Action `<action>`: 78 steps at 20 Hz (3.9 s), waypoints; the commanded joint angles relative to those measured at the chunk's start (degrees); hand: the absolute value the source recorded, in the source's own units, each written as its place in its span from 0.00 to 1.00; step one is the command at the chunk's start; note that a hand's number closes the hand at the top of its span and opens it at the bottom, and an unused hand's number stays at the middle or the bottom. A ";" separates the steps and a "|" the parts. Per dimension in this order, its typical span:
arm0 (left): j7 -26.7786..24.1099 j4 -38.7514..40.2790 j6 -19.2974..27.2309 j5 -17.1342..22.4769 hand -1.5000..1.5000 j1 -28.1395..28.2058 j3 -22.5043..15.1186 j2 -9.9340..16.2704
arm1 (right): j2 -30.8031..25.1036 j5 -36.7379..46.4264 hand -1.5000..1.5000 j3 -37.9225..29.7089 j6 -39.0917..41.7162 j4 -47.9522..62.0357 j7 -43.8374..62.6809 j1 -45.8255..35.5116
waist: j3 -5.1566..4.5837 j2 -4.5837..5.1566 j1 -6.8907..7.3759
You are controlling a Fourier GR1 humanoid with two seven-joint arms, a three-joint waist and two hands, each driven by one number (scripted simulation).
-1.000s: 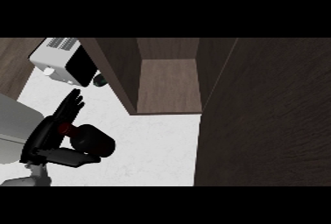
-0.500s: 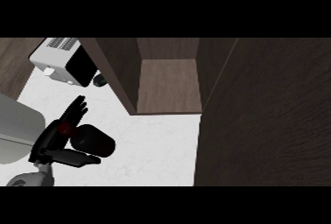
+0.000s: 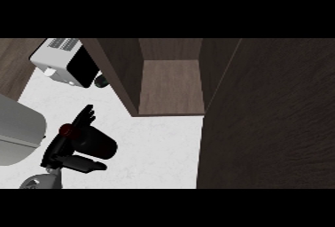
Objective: Pick up the wine, place it into the cabinet and close the cabinet
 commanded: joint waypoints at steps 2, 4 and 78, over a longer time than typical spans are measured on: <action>-3.29 4.54 0.48 -1.63 0.00 -0.33 -1.01 -1.79 | -0.45 -2.04 0.00 -1.73 -0.60 -12.23 5.53 1.31 | 0.03 0.06 0.44; -5.94 6.03 0.16 -0.38 0.00 0.64 -0.36 -3.12 | -1.94 -2.71 0.00 -1.69 0.29 -14.77 5.26 4.05 | 0.02 -0.02 0.05; 5.41 -24.71 42.27 19.17 1.00 -7.25 -26.08 -11.81 | -1.16 -5.50 0.00 -5.08 2.04 -10.48 4.60 1.69 | 0.05 0.08 0.11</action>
